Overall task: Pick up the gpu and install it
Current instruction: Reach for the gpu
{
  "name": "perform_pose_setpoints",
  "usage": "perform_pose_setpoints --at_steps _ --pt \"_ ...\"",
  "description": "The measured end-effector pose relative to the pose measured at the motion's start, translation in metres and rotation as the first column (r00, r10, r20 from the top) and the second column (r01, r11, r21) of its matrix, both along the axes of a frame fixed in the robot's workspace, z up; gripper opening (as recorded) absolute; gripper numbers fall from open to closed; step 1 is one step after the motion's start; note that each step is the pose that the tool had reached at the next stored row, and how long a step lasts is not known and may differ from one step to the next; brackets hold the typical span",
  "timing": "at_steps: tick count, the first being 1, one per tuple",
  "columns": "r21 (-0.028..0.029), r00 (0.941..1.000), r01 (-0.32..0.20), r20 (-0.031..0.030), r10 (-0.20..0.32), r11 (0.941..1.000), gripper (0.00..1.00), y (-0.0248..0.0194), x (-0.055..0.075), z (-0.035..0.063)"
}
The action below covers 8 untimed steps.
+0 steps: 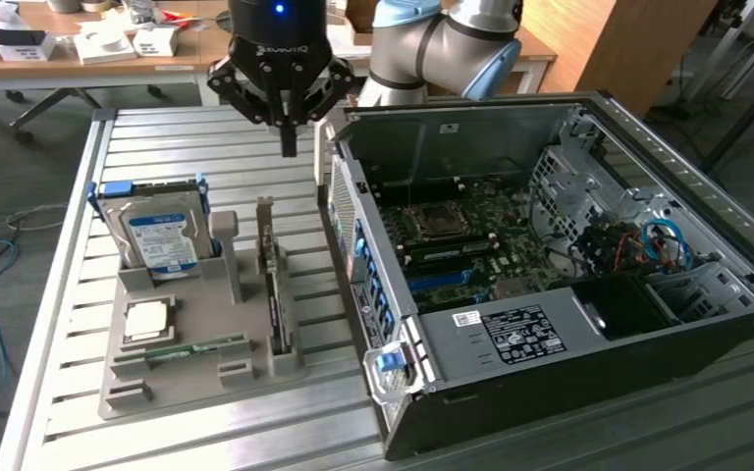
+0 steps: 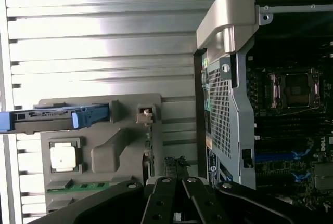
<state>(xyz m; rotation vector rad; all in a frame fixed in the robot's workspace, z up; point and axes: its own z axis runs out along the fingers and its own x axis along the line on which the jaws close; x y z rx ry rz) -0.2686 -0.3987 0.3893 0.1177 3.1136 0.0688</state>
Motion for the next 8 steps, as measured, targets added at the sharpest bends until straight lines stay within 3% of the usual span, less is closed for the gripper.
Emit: perform_pose_setpoints --at_steps 8 --pt "0.0001 1.0 0.0 0.0 0.0 1.0 0.11 0.0 -0.012 -0.0004"
